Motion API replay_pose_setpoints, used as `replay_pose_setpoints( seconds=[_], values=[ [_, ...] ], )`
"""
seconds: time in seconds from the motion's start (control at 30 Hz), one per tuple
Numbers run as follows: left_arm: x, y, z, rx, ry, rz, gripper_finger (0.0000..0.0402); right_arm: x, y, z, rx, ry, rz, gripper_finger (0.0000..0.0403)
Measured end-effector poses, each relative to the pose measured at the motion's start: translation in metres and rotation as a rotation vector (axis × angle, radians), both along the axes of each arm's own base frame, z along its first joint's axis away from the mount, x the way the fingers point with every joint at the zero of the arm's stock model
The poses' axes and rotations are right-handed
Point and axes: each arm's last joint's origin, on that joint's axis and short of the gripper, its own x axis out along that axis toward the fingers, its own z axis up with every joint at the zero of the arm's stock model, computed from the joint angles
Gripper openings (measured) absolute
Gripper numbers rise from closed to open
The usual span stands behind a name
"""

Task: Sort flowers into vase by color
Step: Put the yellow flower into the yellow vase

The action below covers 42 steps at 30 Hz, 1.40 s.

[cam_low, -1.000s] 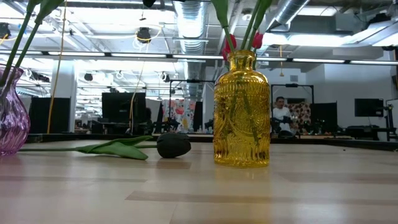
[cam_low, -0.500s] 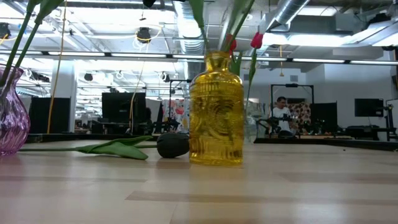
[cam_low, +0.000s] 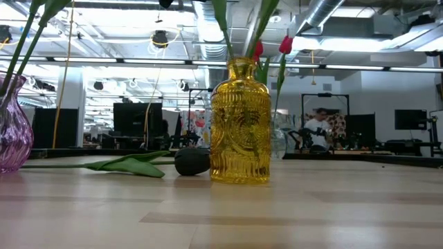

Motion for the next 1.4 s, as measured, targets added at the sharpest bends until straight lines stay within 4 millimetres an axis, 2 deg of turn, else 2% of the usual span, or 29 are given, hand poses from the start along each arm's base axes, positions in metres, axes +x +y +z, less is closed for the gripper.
replay_pose_setpoints(
  seconds=[0.2,0.37,0.53,0.77,0.9,1.1,1.2,1.3,1.4],
  values=[
    [0.0,0.0,0.0,0.0,0.0,0.0,0.0146,0.009,-0.011,-0.003,0.04,0.008,-0.053,0.007],
    [0.0,0.0,0.0,0.0,0.0,0.0,0.0146,0.02,-0.014,-0.013,0.041,0.041,-0.074,0.007],
    [0.0,0.0,0.0,0.0,0.0,0.0,0.0146,0.028,-0.011,-0.024,0.029,0.069,-0.066,0.007],
    [0.0,0.0,0.0,0.0,-0.002,0.0,0.0146,0.029,-0.01,-0.025,0.029,0.07,-0.065,0.008],
    [0.0,0.0,0.001,0.0,-0.012,0.0,0.0146,0.029,-0.01,-0.025,0.036,0.072,-0.067,0.0106],
    [0.0,0.0,0.001,0.0,-0.011,0.0,0.0146,0.028,-0.01,-0.026,0.08,0.083,-0.076,0.017],
    [0.0,0.0,0.001,0.0,-0.011,0.0,0.0146,0.029,-0.012,-0.026,0.169,0.084,-0.1,0.0199],
    [0.0,0.0,0.001,-0.012,-0.013,0.006,0.0146,0.031,-0.016,-0.027,0.258,0.089,-0.13,0.0219],
    [0.0,0.0,0.001,-0.014,-0.012,0.007,0.0146,0.031,-0.018,-0.028,0.256,0.103,-0.141,0.023]
  ],
)
